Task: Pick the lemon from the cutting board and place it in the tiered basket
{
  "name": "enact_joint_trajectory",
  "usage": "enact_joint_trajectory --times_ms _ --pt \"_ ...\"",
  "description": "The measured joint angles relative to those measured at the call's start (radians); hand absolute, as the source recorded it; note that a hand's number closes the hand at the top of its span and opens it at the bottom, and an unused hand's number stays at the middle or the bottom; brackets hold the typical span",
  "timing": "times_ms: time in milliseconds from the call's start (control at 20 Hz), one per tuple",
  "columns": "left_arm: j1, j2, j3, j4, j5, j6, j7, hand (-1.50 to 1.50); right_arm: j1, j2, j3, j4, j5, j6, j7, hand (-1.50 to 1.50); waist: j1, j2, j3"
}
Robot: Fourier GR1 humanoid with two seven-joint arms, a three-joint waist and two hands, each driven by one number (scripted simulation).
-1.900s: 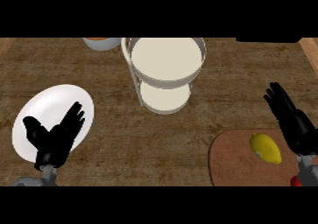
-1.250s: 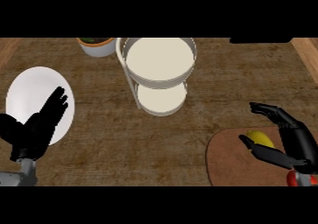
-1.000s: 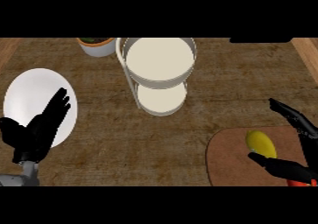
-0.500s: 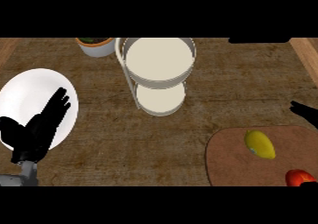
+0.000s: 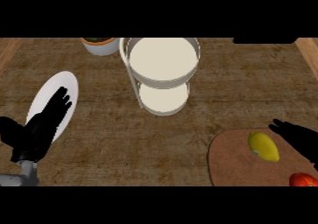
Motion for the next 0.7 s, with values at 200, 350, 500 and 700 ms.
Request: enact_joint_trajectory --times_ms 200,350,500,700 --pt "-0.018 -0.010 0.015 -0.001 -0.009 -0.011 0.022 0.00 -0.051 0.111 0.069 0.010 0.091 0.028 0.111 -1.50 0.004 0.001 0.001" --pt "-0.039 -0.022 0.024 0.013 -0.017 -0.019 0.031 0.00 -0.065 0.190 0.115 0.072 0.175 0.031 0.134 -1.50 0.004 0.002 0.001" --pt "-0.032 -0.034 0.035 0.017 -0.024 -0.033 0.018 0.00 -0.096 0.251 0.122 0.161 0.228 0.050 0.126 -1.50 0.005 0.002 0.002" --pt "-0.027 -0.045 0.053 0.014 -0.038 -0.048 0.025 0.00 -0.090 0.325 0.127 0.270 0.323 0.032 0.059 -1.50 0.004 0.002 0.002"
